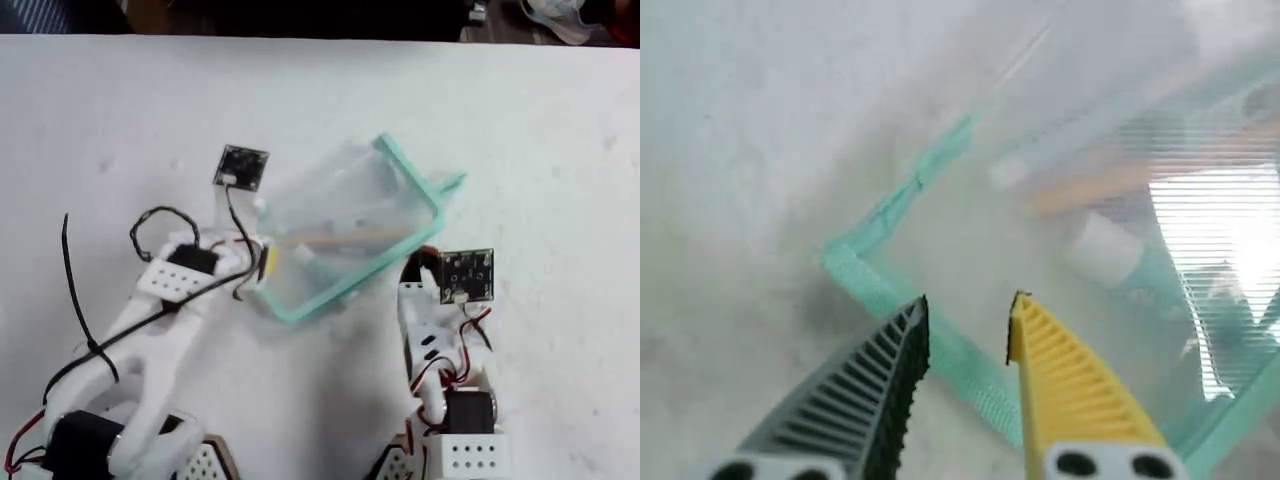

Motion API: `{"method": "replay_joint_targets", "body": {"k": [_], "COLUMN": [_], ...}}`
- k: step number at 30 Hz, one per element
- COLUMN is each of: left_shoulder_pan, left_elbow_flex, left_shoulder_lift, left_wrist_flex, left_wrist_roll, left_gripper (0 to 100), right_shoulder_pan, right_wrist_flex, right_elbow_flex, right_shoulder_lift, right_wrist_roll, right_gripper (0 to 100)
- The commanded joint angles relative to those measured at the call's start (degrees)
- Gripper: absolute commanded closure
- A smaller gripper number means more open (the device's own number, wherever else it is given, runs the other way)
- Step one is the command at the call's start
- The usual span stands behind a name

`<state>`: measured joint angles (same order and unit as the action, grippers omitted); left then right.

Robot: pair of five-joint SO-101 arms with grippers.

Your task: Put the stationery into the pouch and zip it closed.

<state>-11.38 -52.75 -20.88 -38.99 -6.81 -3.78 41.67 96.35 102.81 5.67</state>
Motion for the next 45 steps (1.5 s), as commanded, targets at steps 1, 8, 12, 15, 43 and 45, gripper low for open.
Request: {"method": "replay_joint_targets", "body": {"k": [1,8,12,15,43,45], "left_shoulder_pan": [0.7,0.6,0.4,0.6,0.7,0.7], "left_elbow_flex": [2.9,3.8,5.7,6.5,6.4,6.4], "left_shoulder_lift": [0.0,3.2,6.5,7.8,8.4,8.4], "left_wrist_flex": [-0.4,0.0,0.1,0.1,-0.4,-0.4], "left_wrist_roll": [0.4,3.7,3.6,3.6,3.6,3.6], "left_gripper": [84,84,85,85,85,85], "right_shoulder_pan": [0.2,0.4,5.1,7.0,8.8,9.1], "right_wrist_flex": [-1.9,-2.2,-5.8,-6.3,-0.6,0.0], "right_elbow_flex": [0.4,0.4,-1.5,-4.4,-70.3,-76.1], "right_shoulder_lift": [0.4,0.4,0.2,0.0,-76.2,-83.9], "right_wrist_roll": [0.1,0.1,-0.4,-0.4,-9.0,-9.8], "right_gripper": [97.7,97.7,97.7,97.7,97.8,97.8]}}
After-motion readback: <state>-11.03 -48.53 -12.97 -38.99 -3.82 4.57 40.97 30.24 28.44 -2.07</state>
